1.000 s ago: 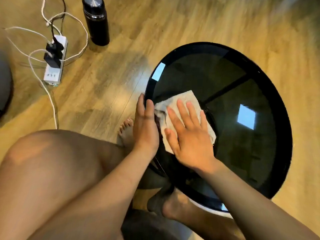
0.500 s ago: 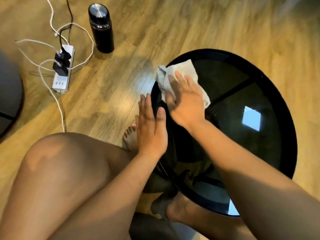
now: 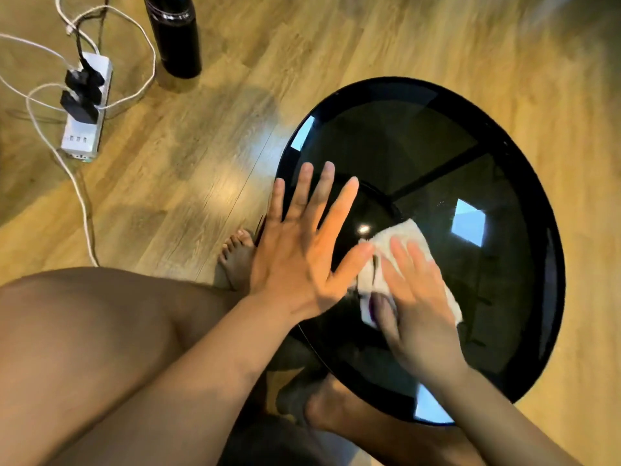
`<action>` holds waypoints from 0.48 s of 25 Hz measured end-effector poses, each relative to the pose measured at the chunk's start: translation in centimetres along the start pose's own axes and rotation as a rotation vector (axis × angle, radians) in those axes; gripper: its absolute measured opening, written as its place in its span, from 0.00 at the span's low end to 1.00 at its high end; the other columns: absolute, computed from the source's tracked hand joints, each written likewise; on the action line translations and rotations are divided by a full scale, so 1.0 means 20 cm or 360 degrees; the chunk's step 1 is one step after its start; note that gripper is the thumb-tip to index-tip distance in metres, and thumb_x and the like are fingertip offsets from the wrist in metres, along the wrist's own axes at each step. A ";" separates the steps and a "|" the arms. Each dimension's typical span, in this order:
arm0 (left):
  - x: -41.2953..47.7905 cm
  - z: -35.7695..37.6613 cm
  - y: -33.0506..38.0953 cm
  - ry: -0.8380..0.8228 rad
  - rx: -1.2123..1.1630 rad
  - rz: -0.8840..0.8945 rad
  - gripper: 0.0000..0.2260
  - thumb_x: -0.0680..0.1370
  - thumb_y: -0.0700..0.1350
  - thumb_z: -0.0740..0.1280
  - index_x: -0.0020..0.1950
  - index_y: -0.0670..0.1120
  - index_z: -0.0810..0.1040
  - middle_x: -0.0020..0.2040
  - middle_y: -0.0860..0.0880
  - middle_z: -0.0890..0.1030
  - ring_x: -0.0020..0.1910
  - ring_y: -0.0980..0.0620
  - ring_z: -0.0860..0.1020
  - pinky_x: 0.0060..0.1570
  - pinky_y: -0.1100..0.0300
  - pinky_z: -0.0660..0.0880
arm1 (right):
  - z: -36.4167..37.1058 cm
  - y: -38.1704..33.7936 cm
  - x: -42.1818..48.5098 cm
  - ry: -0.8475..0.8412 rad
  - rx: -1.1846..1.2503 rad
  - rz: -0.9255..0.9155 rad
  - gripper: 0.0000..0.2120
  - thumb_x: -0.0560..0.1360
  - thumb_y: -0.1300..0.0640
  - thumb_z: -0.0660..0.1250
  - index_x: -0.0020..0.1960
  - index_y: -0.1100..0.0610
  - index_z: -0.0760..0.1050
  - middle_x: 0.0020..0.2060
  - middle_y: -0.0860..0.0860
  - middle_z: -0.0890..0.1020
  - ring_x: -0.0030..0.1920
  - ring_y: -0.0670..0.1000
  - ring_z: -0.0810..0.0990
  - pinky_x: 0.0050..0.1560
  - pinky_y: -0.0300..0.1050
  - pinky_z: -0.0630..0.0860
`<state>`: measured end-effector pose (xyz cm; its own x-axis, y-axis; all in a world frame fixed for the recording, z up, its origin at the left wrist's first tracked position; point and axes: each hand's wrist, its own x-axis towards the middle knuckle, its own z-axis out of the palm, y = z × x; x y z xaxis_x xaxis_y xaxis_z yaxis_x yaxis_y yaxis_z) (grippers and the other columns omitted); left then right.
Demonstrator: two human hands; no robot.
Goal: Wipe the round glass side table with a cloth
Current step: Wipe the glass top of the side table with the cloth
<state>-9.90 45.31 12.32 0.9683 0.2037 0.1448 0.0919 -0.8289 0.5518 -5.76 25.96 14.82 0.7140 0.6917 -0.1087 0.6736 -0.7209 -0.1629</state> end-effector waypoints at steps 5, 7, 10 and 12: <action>0.01 0.02 -0.01 0.0021 0.0064 0.0015 0.33 0.81 0.64 0.49 0.81 0.49 0.51 0.82 0.42 0.53 0.81 0.42 0.46 0.77 0.39 0.47 | -0.09 0.18 1.05 0.0200 0.0001 0.0154 0.23 0.83 0.51 0.52 0.77 0.54 0.61 0.78 0.57 0.62 0.78 0.62 0.57 0.75 0.59 0.56; 0.02 0.01 -0.01 -0.0019 0.0116 0.0004 0.33 0.81 0.65 0.48 0.81 0.49 0.50 0.82 0.42 0.52 0.81 0.43 0.45 0.77 0.39 0.46 | -0.14 0.20 1.29 0.0167 -0.0045 0.0156 0.22 0.82 0.50 0.51 0.76 0.51 0.63 0.77 0.55 0.63 0.76 0.61 0.60 0.72 0.59 0.61; 0.02 -0.01 0.01 -0.0092 0.0181 -0.0026 0.33 0.81 0.66 0.46 0.81 0.50 0.49 0.82 0.43 0.51 0.81 0.43 0.45 0.77 0.41 0.45 | -0.15 0.20 1.22 0.0146 0.0037 0.0208 0.23 0.82 0.49 0.54 0.76 0.50 0.63 0.78 0.54 0.62 0.77 0.59 0.59 0.73 0.58 0.59; 0.02 -0.03 0.02 -0.0137 0.0195 -0.0056 0.33 0.80 0.66 0.44 0.81 0.50 0.49 0.82 0.43 0.50 0.81 0.43 0.44 0.78 0.41 0.44 | -0.15 0.17 0.95 0.0221 0.0050 0.0181 0.23 0.81 0.51 0.58 0.75 0.53 0.66 0.76 0.56 0.65 0.76 0.59 0.62 0.73 0.57 0.61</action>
<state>-9.59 45.51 13.12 0.9798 0.1925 0.0532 0.1486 -0.8806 0.4500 10.60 36.53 15.22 0.8062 0.5916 0.0083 0.5823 -0.7909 -0.1879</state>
